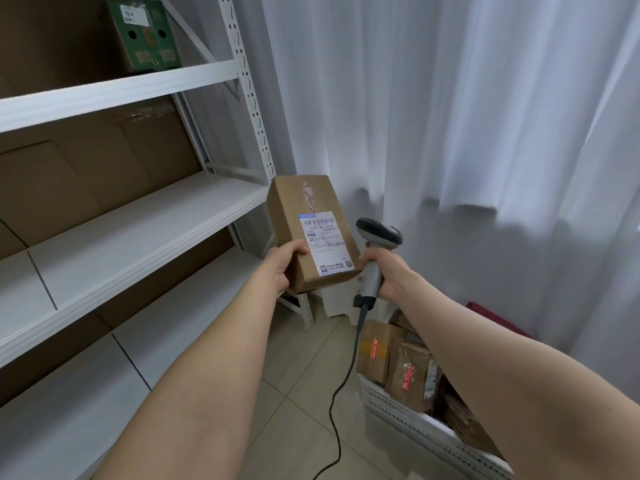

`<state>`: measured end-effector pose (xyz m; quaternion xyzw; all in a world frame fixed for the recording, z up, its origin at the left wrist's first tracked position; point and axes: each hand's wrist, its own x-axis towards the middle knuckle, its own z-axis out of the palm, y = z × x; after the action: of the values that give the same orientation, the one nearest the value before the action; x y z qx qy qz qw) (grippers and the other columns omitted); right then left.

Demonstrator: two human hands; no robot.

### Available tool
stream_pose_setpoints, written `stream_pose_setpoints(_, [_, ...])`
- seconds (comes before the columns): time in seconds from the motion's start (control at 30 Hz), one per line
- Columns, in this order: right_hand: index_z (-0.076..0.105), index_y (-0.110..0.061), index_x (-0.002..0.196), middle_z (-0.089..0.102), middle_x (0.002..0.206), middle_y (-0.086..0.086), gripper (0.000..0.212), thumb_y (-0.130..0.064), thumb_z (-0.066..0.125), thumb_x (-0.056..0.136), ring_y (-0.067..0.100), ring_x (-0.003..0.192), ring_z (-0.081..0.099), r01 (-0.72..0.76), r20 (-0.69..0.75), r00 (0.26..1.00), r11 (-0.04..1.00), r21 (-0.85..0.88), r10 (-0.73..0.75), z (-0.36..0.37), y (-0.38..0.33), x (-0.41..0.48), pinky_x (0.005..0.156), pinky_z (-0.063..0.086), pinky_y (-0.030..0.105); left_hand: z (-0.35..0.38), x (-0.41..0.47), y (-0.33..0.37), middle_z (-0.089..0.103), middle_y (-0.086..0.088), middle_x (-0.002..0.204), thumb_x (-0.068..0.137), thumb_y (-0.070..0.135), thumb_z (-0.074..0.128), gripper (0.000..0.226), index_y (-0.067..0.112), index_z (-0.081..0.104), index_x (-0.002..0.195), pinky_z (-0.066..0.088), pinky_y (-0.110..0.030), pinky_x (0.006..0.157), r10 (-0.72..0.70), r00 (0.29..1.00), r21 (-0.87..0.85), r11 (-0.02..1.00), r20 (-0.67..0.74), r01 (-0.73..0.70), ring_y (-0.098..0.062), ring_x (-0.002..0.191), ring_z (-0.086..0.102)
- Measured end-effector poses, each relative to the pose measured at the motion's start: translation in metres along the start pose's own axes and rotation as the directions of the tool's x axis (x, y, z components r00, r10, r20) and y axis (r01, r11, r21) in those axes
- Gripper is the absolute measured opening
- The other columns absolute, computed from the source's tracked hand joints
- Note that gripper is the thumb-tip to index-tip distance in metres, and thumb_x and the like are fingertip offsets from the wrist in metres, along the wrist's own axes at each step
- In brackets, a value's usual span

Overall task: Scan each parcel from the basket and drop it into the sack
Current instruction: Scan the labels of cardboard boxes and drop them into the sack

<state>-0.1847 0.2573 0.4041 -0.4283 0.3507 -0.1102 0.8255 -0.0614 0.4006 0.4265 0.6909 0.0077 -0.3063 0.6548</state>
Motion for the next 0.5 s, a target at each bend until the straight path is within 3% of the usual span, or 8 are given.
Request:
stream_pose_setpoints(0.1, [0.047,-0.014,0.115,0.068,0.109,0.017,0.034,0.002,0.057,0.087,0.031,0.093,0.068,-0.006,0.031,1.000,1.000,-0.016,0.007,0.010,0.003,-0.002,0.088,0.054,0.045,-0.004,-0.003,-0.007,0.058,-0.012,0.109,0.084,0.009,0.056,0.018,0.015,0.052,0.101,0.041,-0.056,0.092,-0.045,0.996,-0.002,0.999,0.077,0.045,-0.028,0.097,0.054])
stream_pose_setpoints(0.23, [0.046,-0.013,0.114,0.067,0.109,0.018,0.034,0.003,0.056,0.086,0.032,0.098,0.067,0.045,0.018,0.999,0.997,-0.065,-0.044,0.016,0.002,0.000,0.092,0.053,0.046,-0.018,-0.005,-0.015,0.055,-0.013,0.125,0.083,0.008,0.068,0.051,0.019,0.045,0.127,0.040,-0.066,0.094,-0.126,0.981,0.023,0.992,0.150,0.124,-0.035,0.109,0.052])
stream_pose_setpoints(0.37, [0.053,-0.009,0.108,0.065,0.097,0.016,0.026,0.003,0.057,0.085,0.026,0.080,0.063,0.076,-0.002,0.997,0.977,-0.198,-0.078,0.022,0.006,-0.003,0.078,0.055,0.040,-0.027,-0.003,-0.023,0.052,-0.012,0.129,0.084,0.005,0.068,0.057,0.029,0.044,0.131,0.049,-0.059,0.087,-0.053,0.995,-0.056,0.997,0.078,0.058,-0.035,0.102,0.053])
stream_pose_setpoints(0.43, [0.056,-0.009,0.094,0.065,0.091,0.017,0.014,0.003,0.057,0.087,0.022,0.065,0.060,0.100,-0.009,0.994,0.962,-0.253,-0.106,0.024,0.008,-0.006,0.064,0.052,0.032,-0.033,-0.002,-0.027,0.054,-0.010,0.121,0.086,0.006,0.066,0.059,0.032,0.043,0.134,0.051,-0.057,0.085,-0.032,0.999,-0.072,0.997,0.018,0.033,-0.032,0.098,0.053])
stream_pose_setpoints(0.5, [0.059,-0.003,0.096,0.065,0.083,0.017,0.009,0.002,0.057,0.087,0.018,0.055,0.055,0.119,0.046,0.993,0.951,-0.287,-0.110,0.025,0.010,-0.010,0.055,0.048,0.028,-0.039,-0.001,-0.031,0.056,-0.006,0.109,0.087,0.007,0.065,0.061,0.033,0.041,0.136,0.052,-0.055,0.081,-0.016,1.000,-0.071,0.997,-0.022,0.014,-0.027,0.088,0.053])
